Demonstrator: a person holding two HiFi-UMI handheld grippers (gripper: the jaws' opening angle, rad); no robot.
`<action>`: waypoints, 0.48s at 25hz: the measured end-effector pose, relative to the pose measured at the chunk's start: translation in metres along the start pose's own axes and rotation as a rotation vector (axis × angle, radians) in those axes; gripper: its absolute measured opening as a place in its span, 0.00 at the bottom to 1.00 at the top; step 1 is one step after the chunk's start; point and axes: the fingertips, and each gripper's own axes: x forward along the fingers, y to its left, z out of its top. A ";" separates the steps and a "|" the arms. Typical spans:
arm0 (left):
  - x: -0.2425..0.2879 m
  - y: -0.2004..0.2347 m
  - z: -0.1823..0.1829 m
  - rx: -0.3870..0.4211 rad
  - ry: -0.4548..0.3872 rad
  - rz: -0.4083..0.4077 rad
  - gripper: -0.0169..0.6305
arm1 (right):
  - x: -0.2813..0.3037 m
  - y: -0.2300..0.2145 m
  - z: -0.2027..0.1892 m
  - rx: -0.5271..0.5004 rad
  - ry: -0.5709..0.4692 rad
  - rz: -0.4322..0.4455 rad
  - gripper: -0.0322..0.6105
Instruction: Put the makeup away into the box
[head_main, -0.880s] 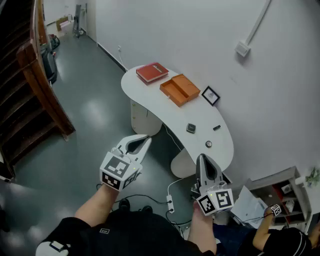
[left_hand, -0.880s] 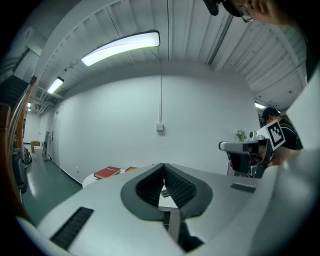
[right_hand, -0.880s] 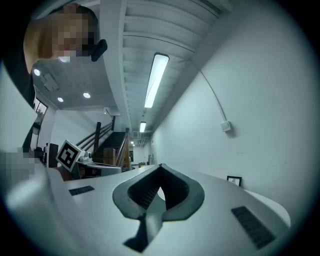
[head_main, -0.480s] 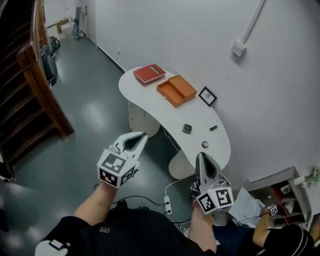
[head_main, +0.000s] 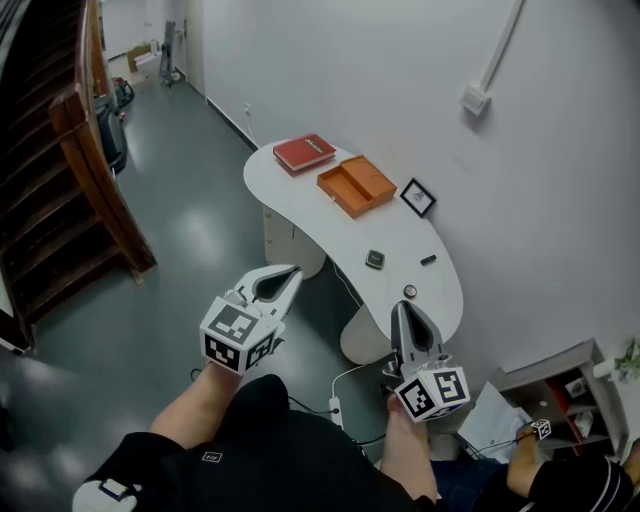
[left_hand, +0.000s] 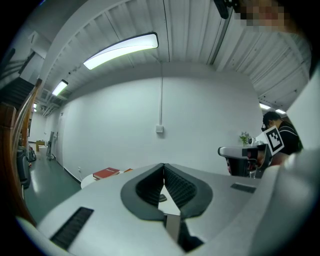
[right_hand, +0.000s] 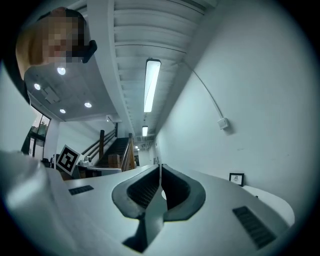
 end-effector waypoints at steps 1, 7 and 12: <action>0.003 0.001 0.002 -0.004 -0.003 -0.003 0.05 | 0.003 -0.001 0.000 -0.001 0.002 0.005 0.11; 0.036 0.016 -0.002 -0.054 -0.008 -0.049 0.05 | 0.033 -0.016 -0.018 -0.011 0.055 0.016 0.11; 0.075 0.055 -0.009 -0.084 0.000 -0.078 0.05 | 0.080 -0.038 -0.031 -0.004 0.086 -0.002 0.11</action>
